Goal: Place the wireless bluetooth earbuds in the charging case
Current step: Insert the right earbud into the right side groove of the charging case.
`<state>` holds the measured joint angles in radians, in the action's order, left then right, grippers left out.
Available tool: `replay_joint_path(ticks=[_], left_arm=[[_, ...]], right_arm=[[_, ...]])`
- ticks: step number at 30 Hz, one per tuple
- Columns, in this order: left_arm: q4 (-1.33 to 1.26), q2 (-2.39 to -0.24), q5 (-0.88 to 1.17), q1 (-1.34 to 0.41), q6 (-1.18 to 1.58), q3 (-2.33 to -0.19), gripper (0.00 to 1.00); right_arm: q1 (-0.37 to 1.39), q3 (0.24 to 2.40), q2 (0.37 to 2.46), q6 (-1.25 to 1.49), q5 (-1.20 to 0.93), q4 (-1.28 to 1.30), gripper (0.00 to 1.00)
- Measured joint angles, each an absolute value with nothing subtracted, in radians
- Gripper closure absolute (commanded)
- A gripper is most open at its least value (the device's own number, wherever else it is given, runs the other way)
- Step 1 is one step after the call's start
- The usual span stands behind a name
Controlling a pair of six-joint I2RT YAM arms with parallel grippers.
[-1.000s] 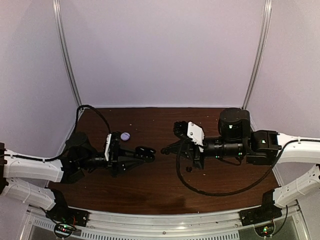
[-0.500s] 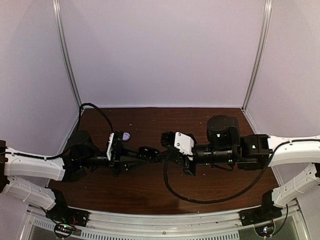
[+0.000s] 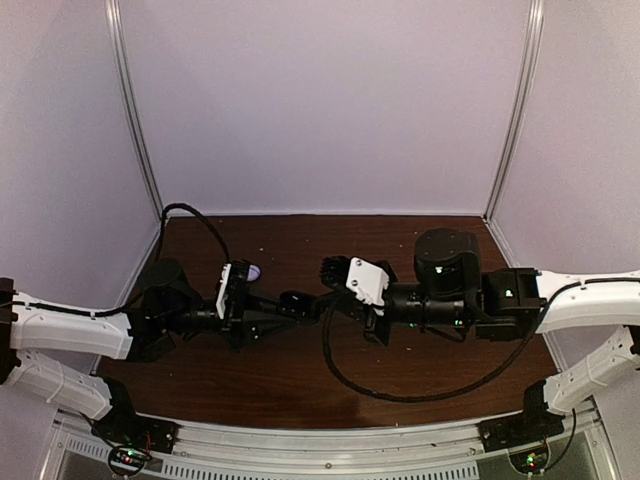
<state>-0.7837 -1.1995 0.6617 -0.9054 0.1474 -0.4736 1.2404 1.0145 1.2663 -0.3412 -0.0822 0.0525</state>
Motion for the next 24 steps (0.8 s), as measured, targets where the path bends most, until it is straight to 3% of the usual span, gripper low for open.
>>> replay_joint_path(ticks=[24], left_arm=[[-0.848,-1.228,0.607,-0.907,0.245,-0.473,1.00]], right_arm=[[1.287,1.017,1.314,-0.341,0.088,-0.017,1.00]])
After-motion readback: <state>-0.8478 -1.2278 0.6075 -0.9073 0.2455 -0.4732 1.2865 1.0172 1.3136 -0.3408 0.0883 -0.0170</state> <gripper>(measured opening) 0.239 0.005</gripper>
